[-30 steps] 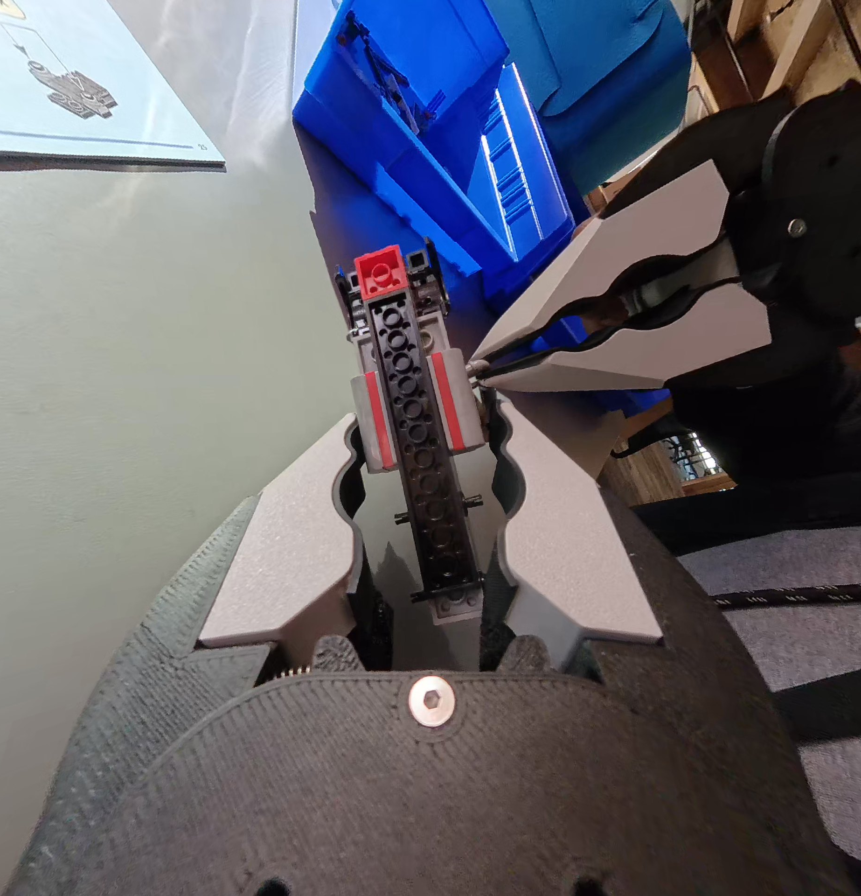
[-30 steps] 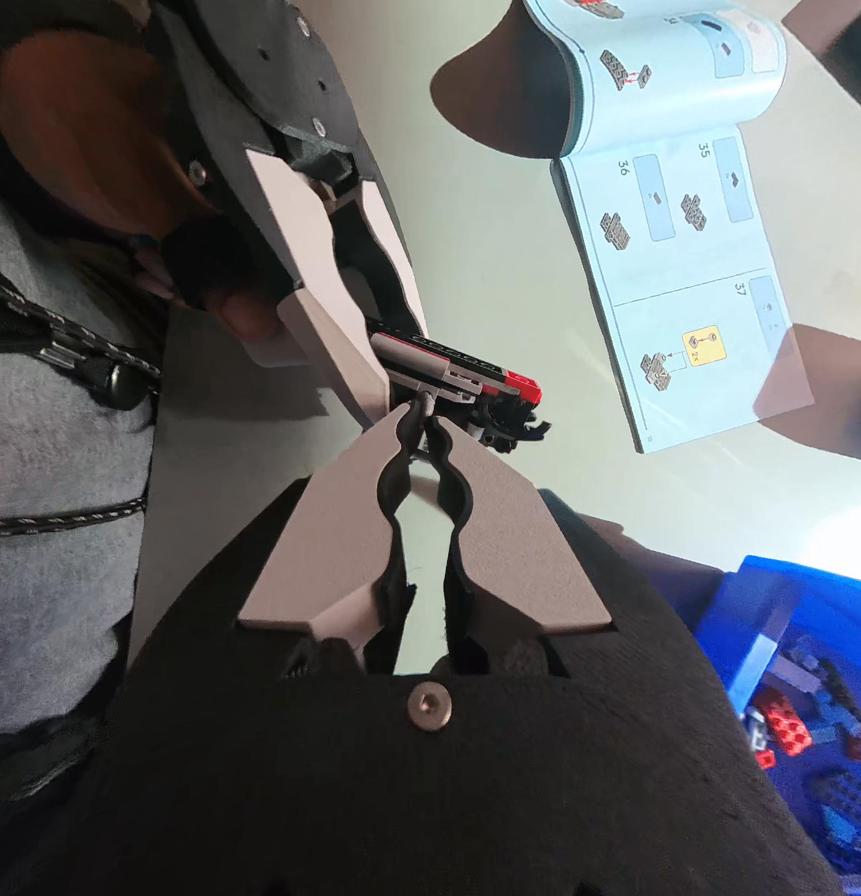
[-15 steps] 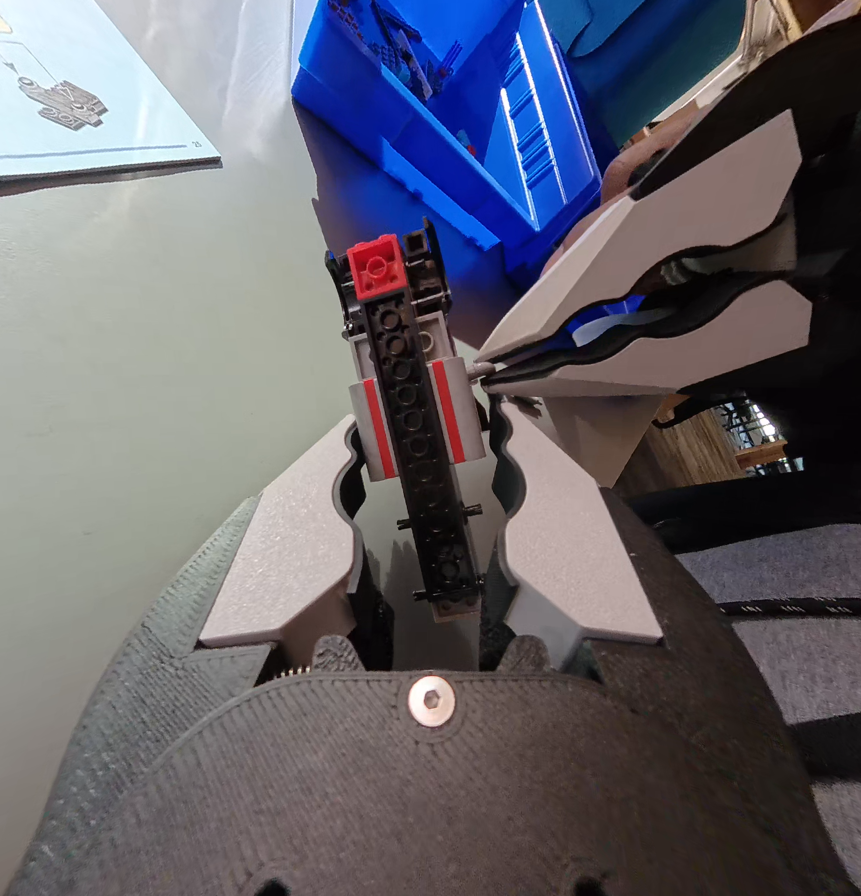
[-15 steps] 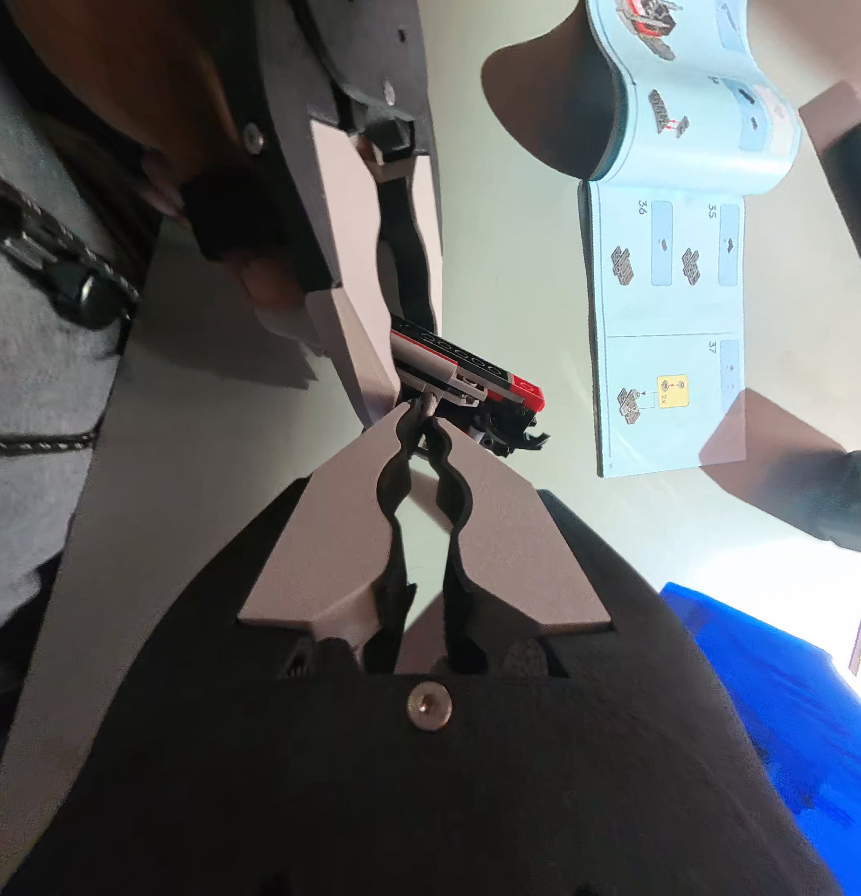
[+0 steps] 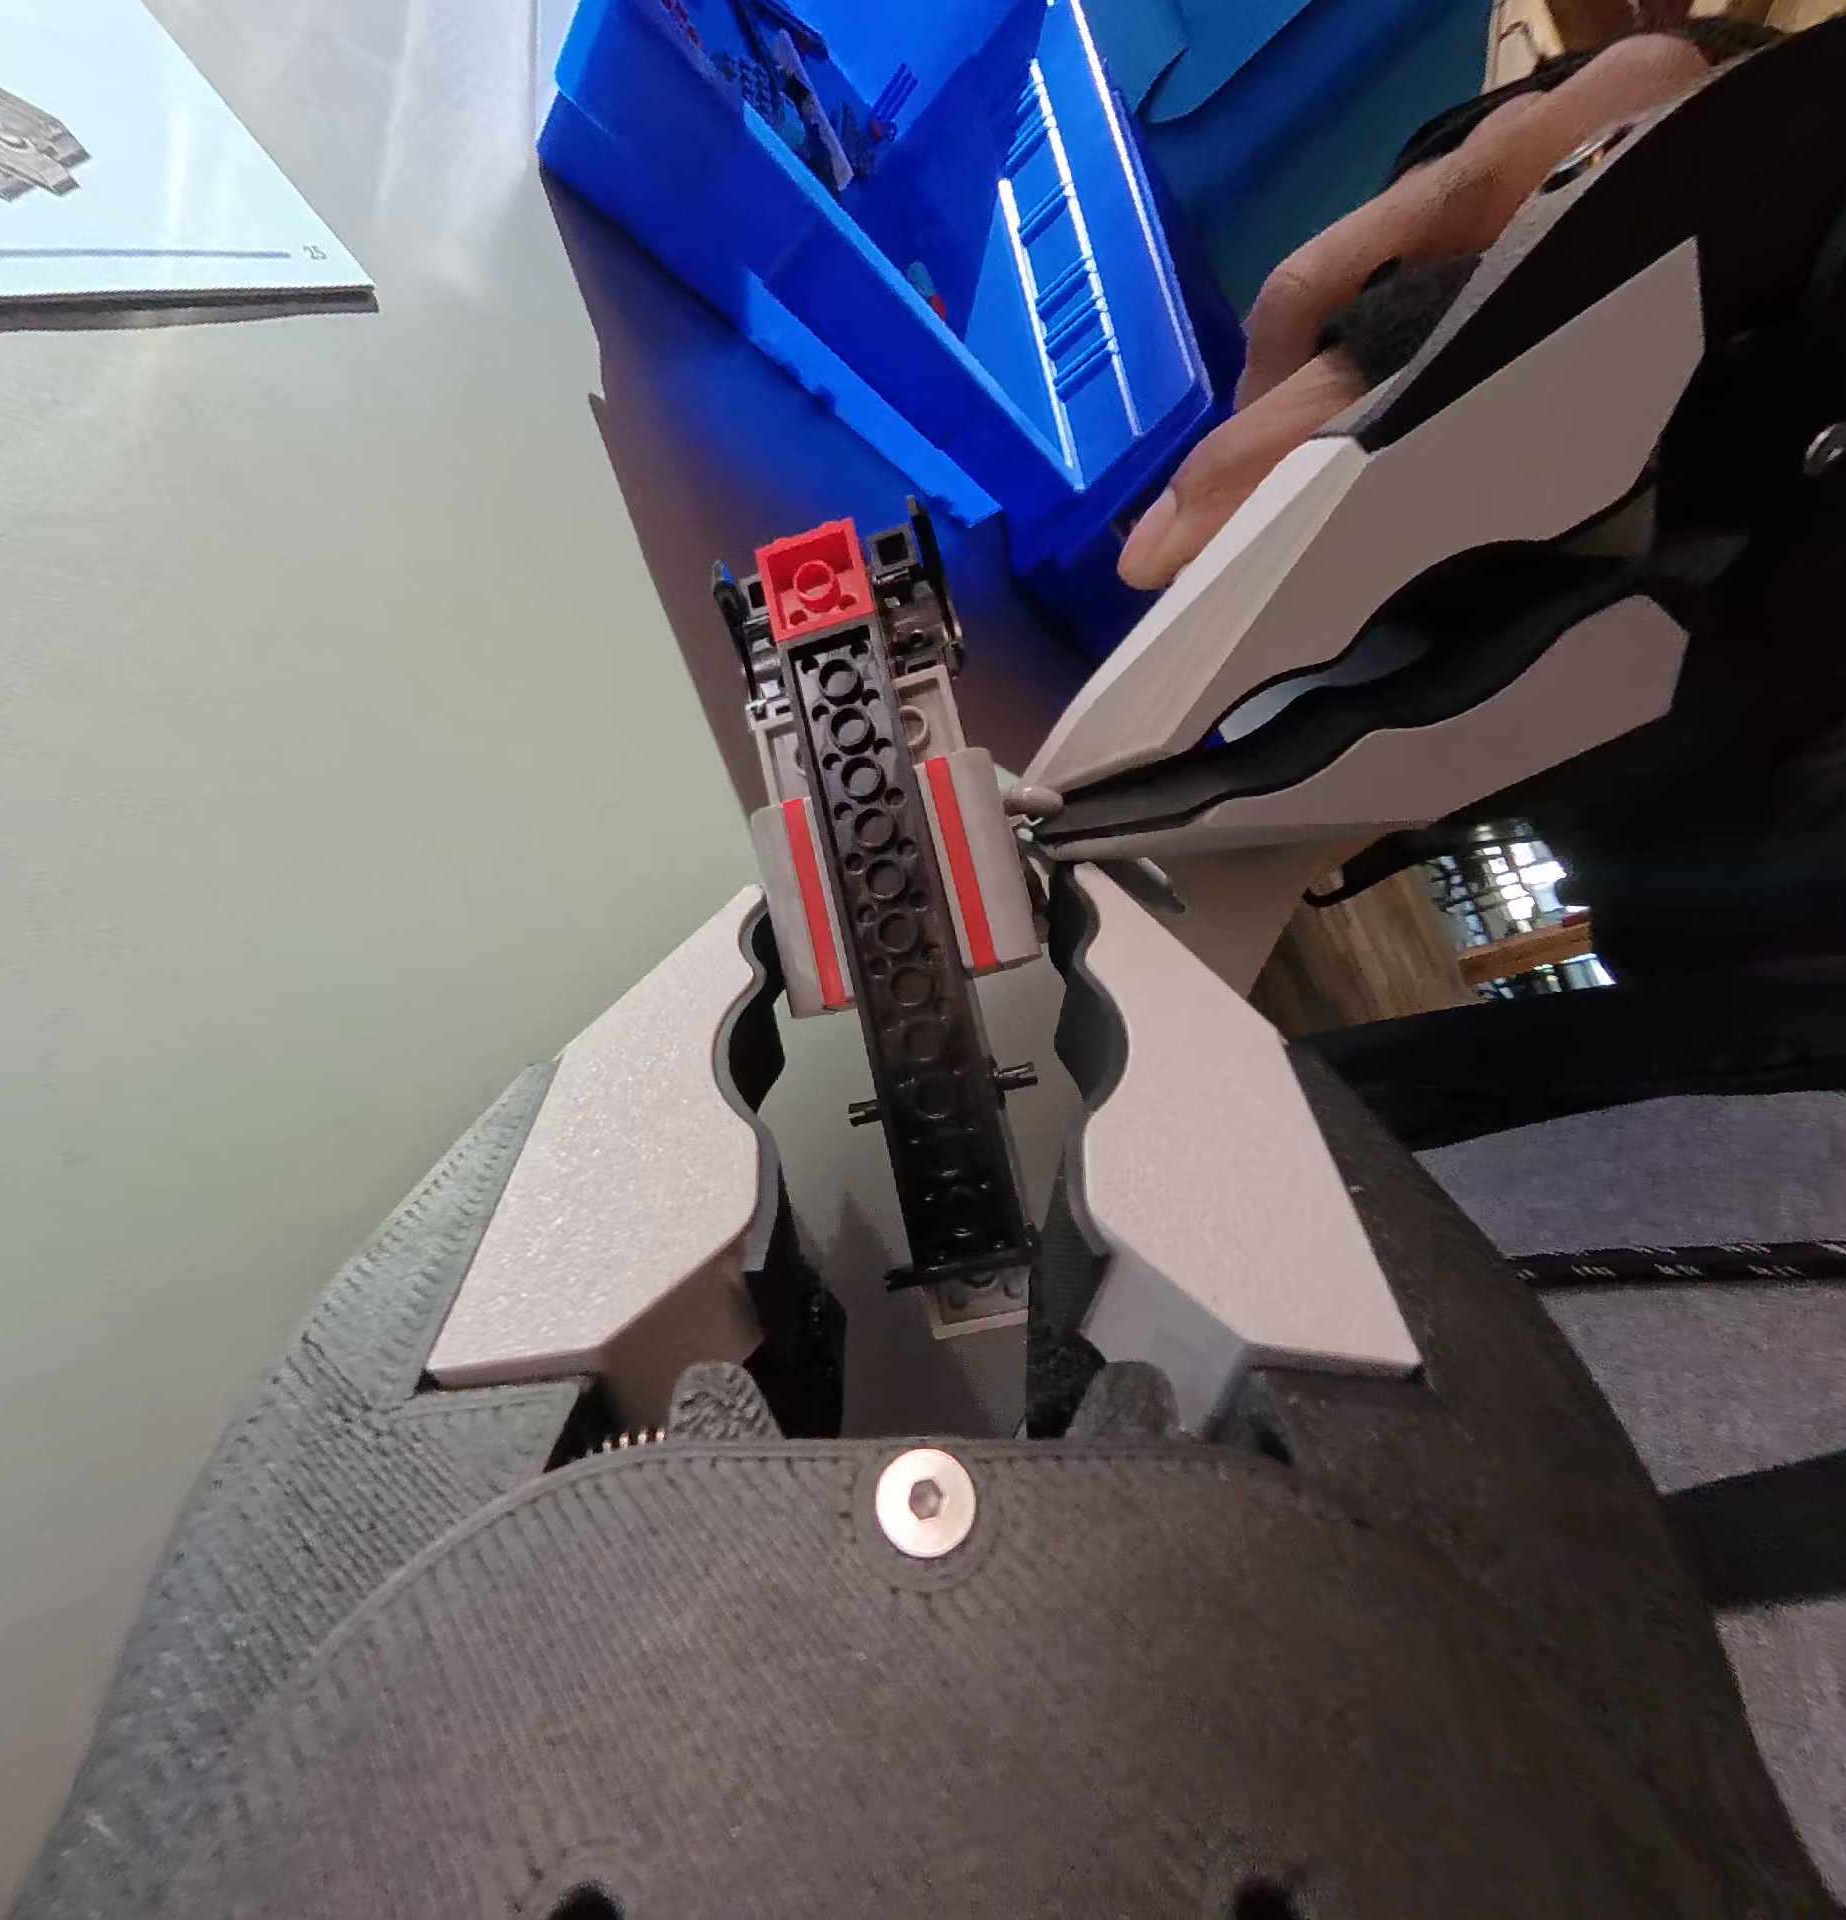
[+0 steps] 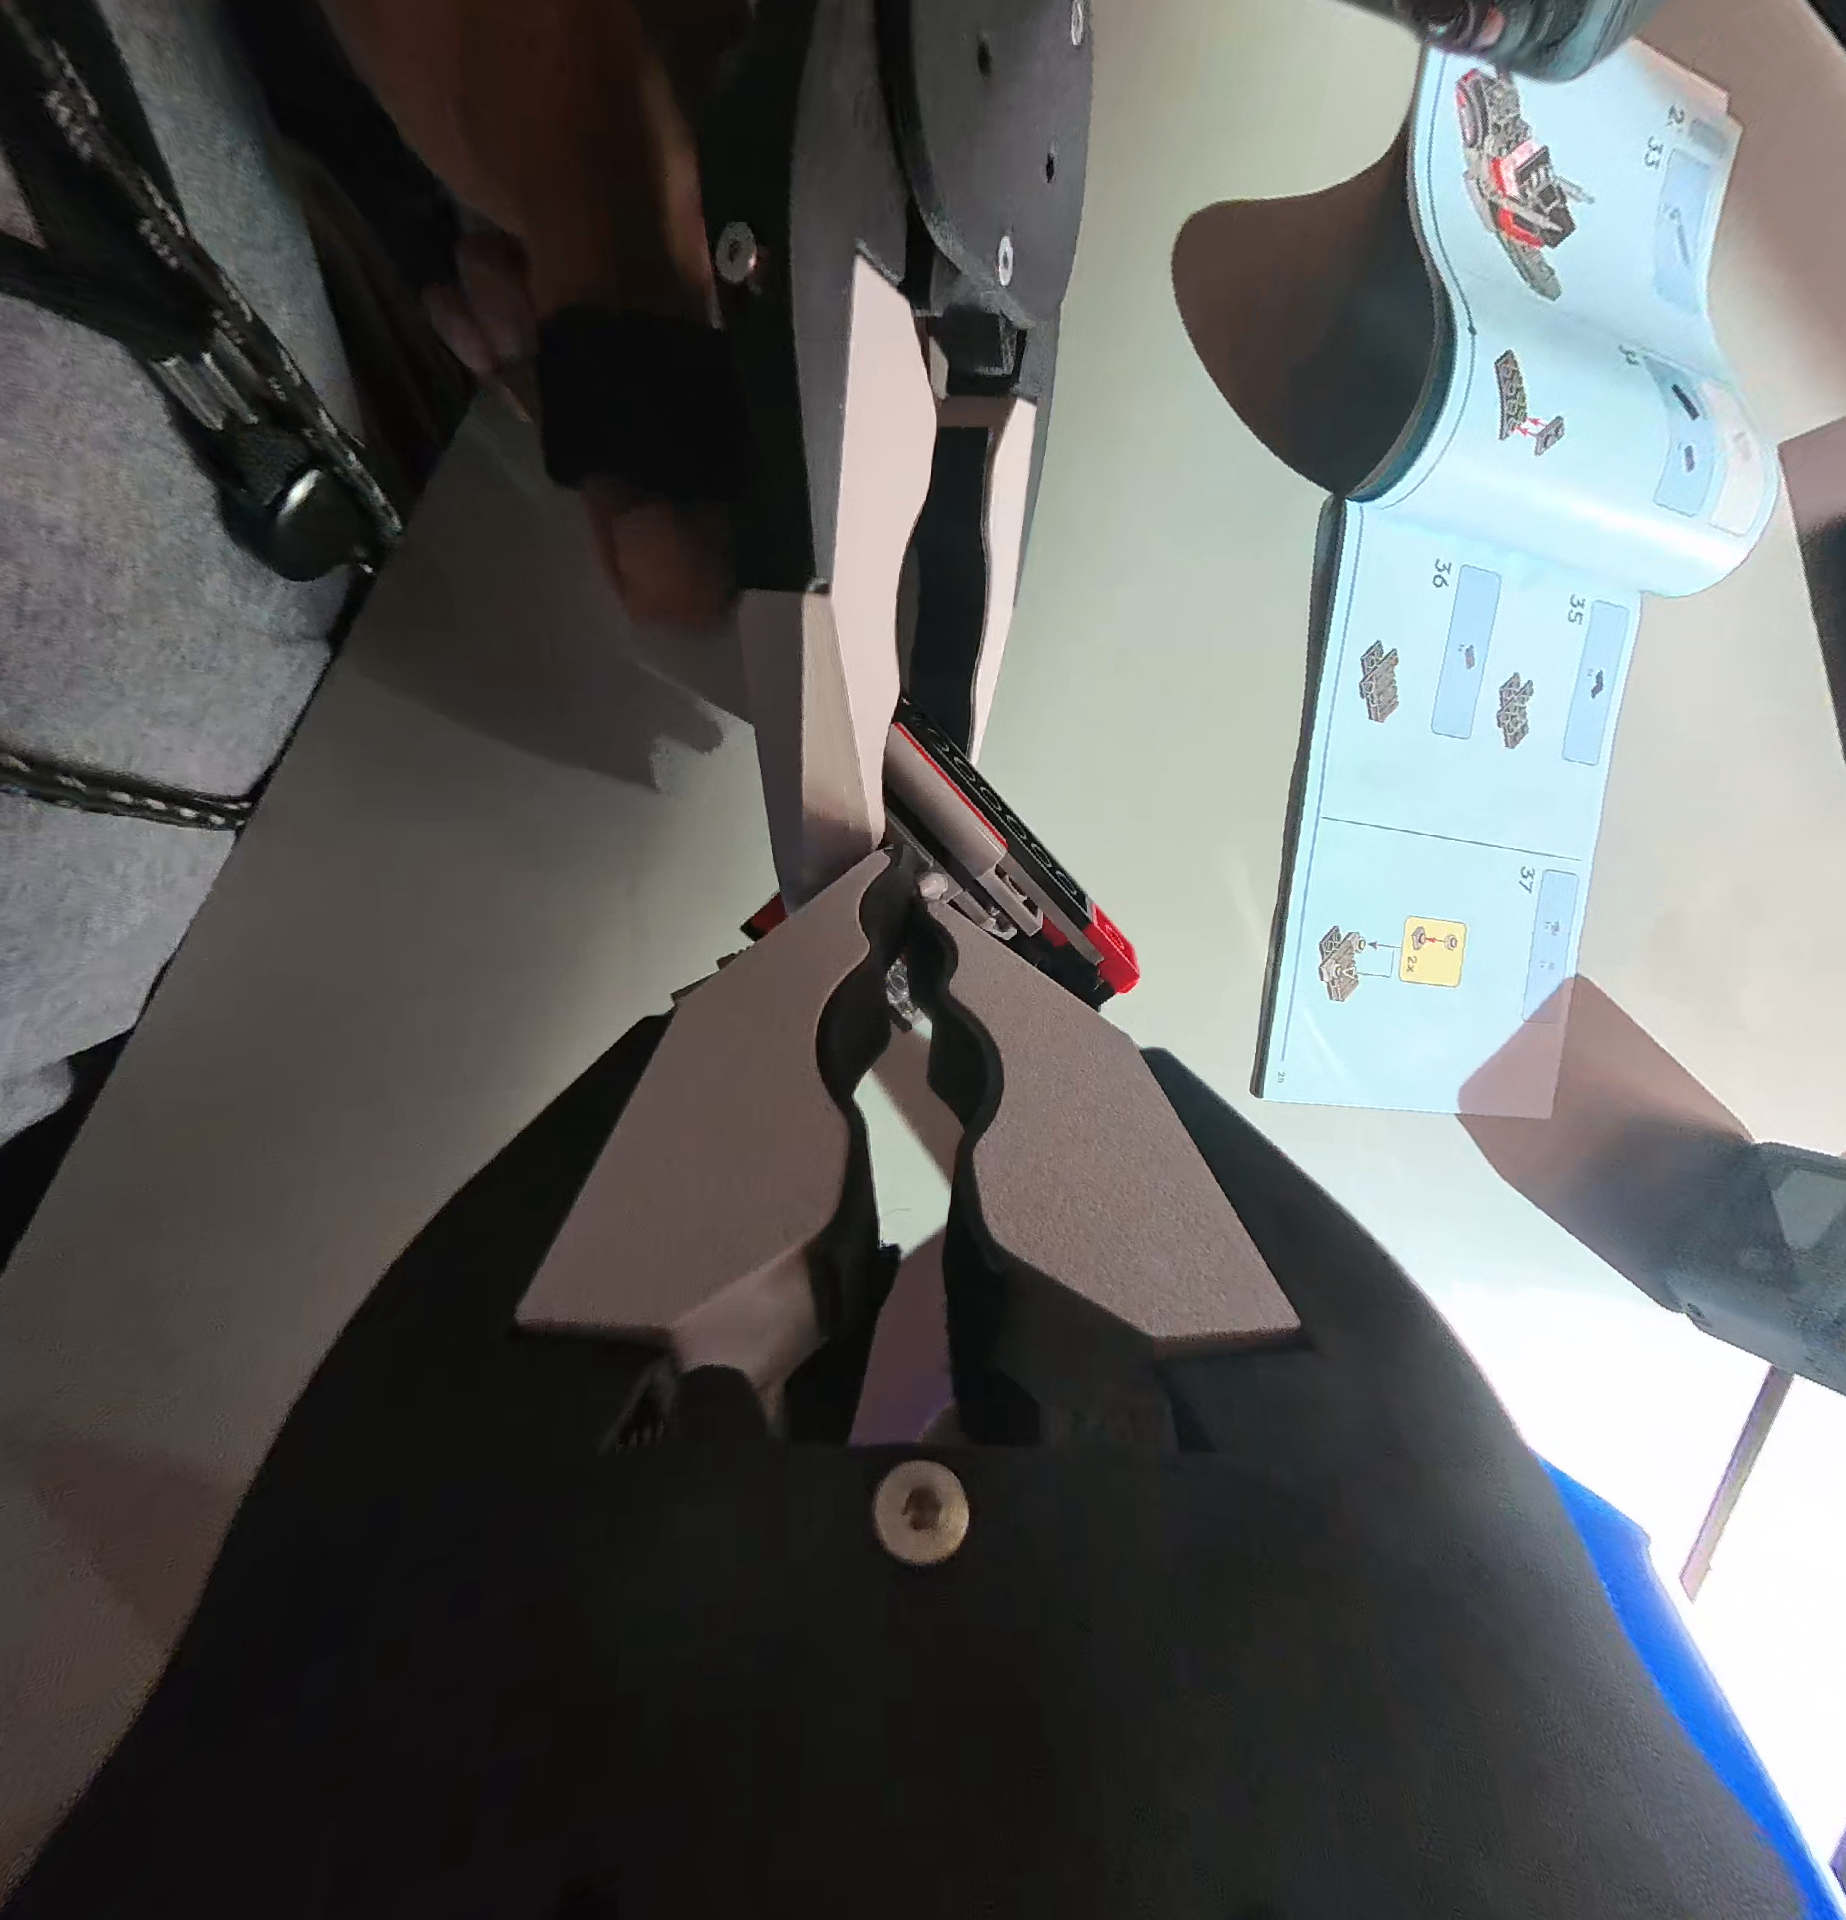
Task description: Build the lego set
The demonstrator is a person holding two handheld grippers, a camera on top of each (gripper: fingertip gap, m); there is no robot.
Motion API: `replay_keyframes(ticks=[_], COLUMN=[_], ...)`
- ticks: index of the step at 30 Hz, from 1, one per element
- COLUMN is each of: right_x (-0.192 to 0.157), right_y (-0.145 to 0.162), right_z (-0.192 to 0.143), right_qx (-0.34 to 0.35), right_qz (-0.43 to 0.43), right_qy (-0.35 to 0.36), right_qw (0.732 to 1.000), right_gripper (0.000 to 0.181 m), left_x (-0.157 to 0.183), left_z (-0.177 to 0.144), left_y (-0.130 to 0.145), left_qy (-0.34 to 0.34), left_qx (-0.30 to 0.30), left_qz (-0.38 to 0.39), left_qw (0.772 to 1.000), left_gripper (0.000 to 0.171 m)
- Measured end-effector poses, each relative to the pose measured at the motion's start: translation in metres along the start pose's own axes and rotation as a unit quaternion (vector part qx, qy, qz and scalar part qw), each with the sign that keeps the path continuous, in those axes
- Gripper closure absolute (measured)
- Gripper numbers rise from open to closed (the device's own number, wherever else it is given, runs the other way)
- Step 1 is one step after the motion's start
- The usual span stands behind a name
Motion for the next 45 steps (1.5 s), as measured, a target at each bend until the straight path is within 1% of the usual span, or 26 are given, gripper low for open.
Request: replay_keyframes(ticks=[5,11,15,28,32,40,45], right_x=[-0.001,-0.003,-0.001,0.003,0.003,0.004,0.005], right_y=[-0.004,-0.005,-0.005,-0.002,-0.003,-0.005,-0.006], right_z=[-0.008,-0.012,-0.013,-0.009,-0.008,-0.008,-0.007], right_qx=[0.03,0.032,0.033,0.05,0.063,0.084,0.099], right_qz=[-0.008,-0.037,-0.026,0.069,0.077,0.057,0.093], right_qy=[-0.024,-0.038,-0.034,0.031,0.052,0.093,0.099], right_qw=[0.999,0.998,0.999,0.996,0.994,0.991,0.986], right_gripper=[0.181,0.181,0.181,0.179,0.179,0.179,0.178], left_x=[0.009,0.013,0.014,0.009,0.009,0.01,0.009], left_z=[-0.002,-0.002,-0.003,-0.004,-0.004,-0.005,-0.006], left_y=[-0.002,-0.002,-0.003,-0.001,-0.001,-0.001,-0.002], left_qy=[0.038,0.056,0.062,0.053,0.052,0.067,0.068], left_qx=[0.002,-0.003,0.001,0.01,0.013,0.018,0.024], left_qz=[-0.024,-0.034,-0.049,-0.064,-0.069,-0.099,-0.106], left_qw=[0.999,0.998,0.997,0.997,0.996,0.993,0.992], left_gripper=[0.121,0.12,0.12,0.12,0.12,0.12,0.12])
Point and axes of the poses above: each gripper's, where its closed fingertips meet, z out along the fingers, y out of its underside, x = y × z across the jaws, the point moved 1 cm from there along -z, back along the fingers, and after that the axes turned 8 degrees about x, right-handed, at the moved point
